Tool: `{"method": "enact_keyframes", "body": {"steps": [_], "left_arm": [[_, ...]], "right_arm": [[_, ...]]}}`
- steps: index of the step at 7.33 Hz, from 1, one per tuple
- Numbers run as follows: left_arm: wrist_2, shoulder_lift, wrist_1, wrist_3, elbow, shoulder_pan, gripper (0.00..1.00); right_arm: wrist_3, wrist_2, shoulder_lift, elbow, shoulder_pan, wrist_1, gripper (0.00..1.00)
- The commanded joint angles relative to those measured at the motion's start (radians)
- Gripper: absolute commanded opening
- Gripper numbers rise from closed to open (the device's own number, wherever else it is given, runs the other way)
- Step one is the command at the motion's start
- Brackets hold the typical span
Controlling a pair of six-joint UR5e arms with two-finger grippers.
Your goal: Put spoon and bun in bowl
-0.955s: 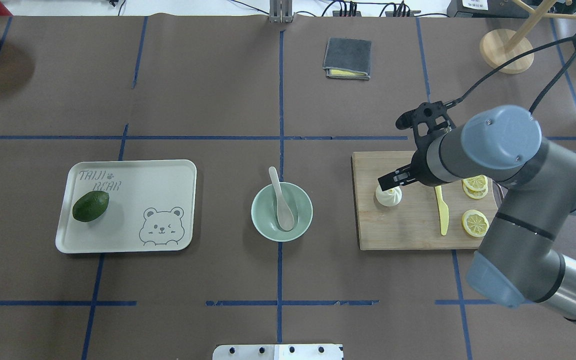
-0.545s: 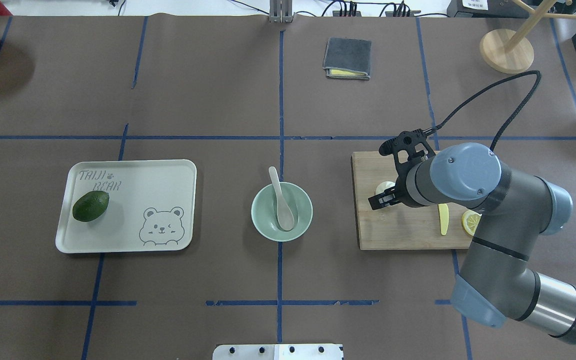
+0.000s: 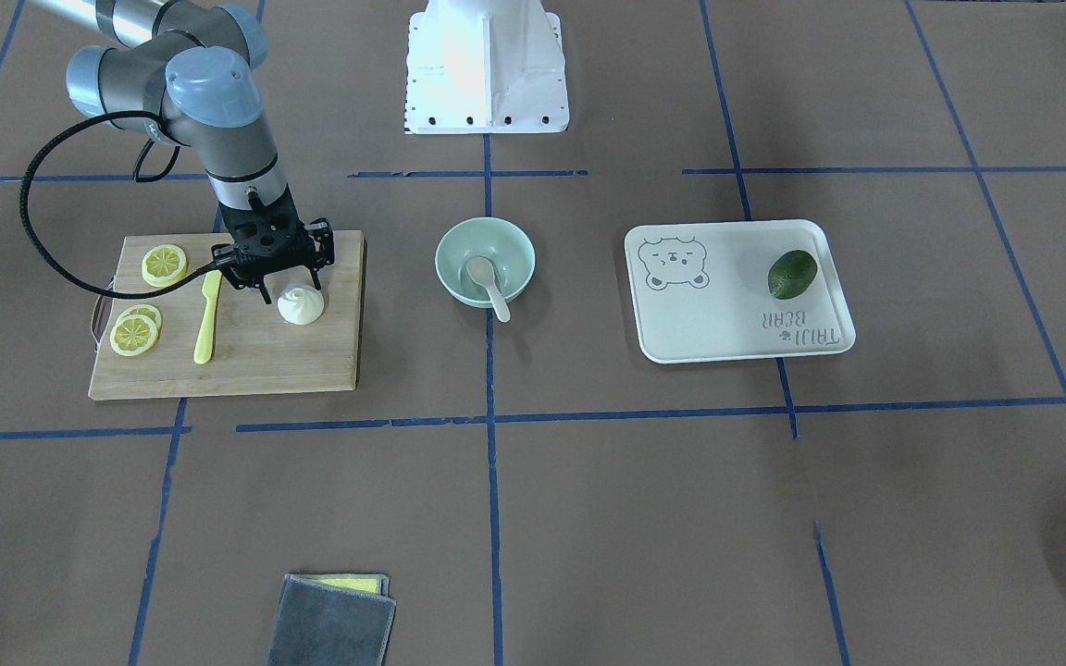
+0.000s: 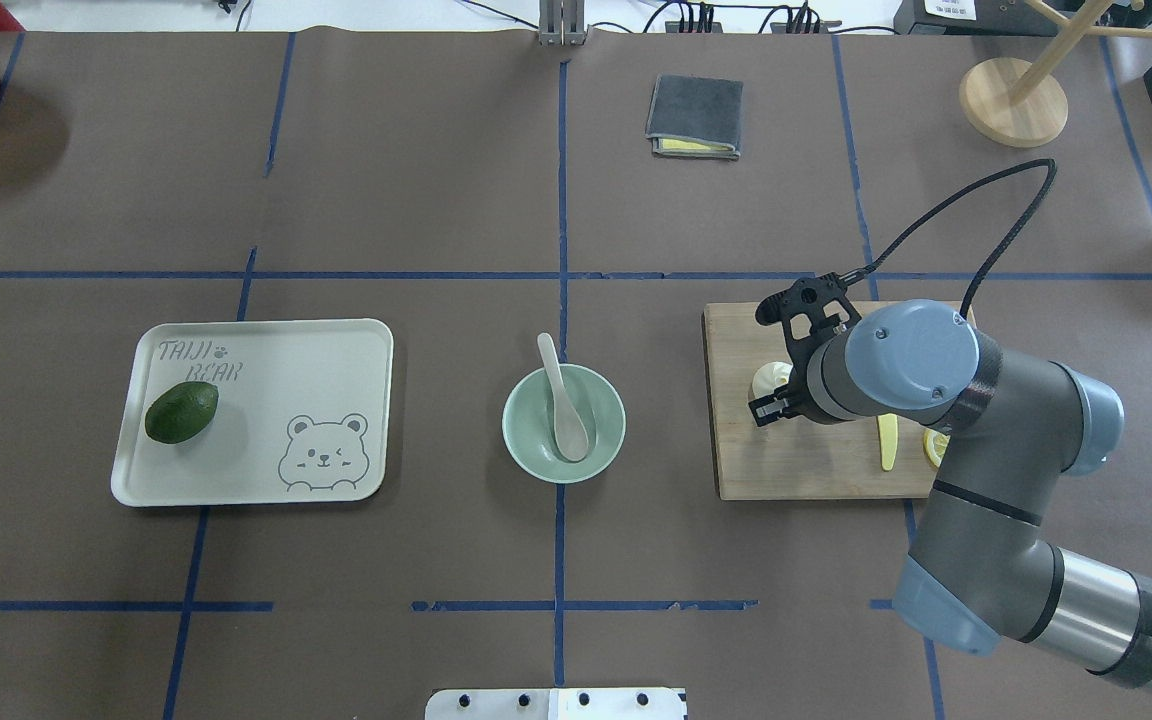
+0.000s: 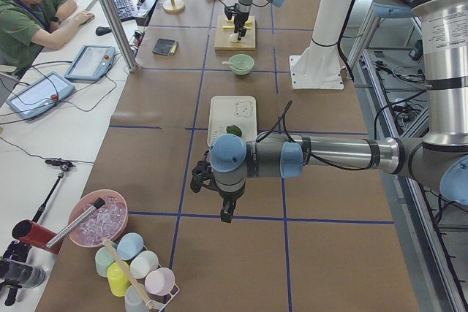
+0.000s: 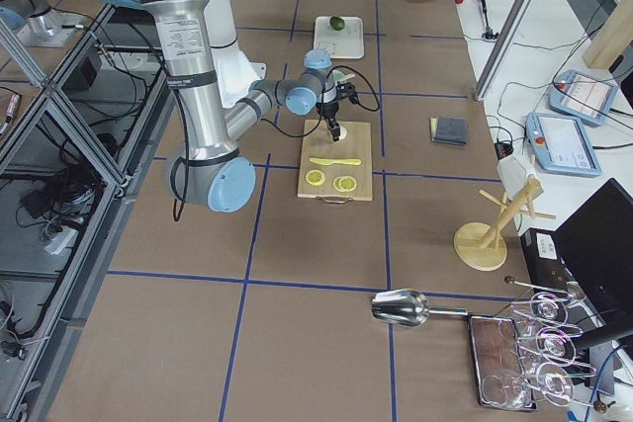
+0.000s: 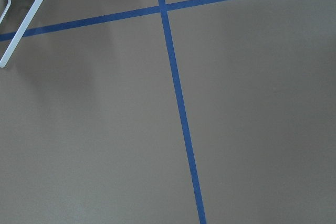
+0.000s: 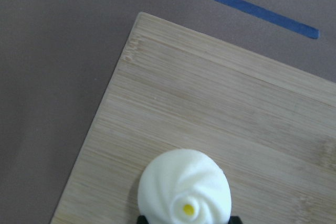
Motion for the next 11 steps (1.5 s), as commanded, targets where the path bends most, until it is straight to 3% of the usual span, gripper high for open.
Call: {"method": "enact_keyframes", "body": {"steps": [1, 2, 4, 6, 8, 9, 10, 11], "left_arm": [[0.0, 0.0, 0.0, 0.001, 0.001, 0.0, 1.0], [0.0, 0.0, 0.0, 0.003, 0.001, 0.0, 1.0], [0.0, 0.0, 0.0, 0.001, 0.0, 0.0, 1.0], [0.0, 0.0, 0.0, 0.001, -0.005, 0.0, 1.0], [0.0, -0.001, 0.0, 0.001, 0.004, 0.0, 1.0], [0.0, -0.001, 0.0, 0.003, 0.003, 0.0, 1.0], [0.0, -0.003, 0.0, 0.001, 0.004, 0.0, 1.0], [0.0, -0.003, 0.0, 0.003, 0.007, 0.0, 1.0]], "right_arm": [[0.005, 0.0, 0.015, 0.002, 0.002, 0.0, 0.0], [0.01, 0.0, 0.029, 0.004, 0.002, 0.0, 0.0], [0.101, 0.0, 0.165, -0.009, -0.021, -0.03, 0.0], [0.219, -0.02, 0.356, -0.01, -0.072, -0.215, 0.0], [0.317, -0.148, 0.406, -0.041, -0.177, -0.256, 0.0], [0.324, -0.164, 0.41, -0.052, -0.194, -0.256, 0.34], [0.324, -0.187, 0.408, -0.052, -0.199, -0.256, 0.99], [0.31, -0.204, 0.405, -0.058, -0.204, -0.256, 1.0]]}}
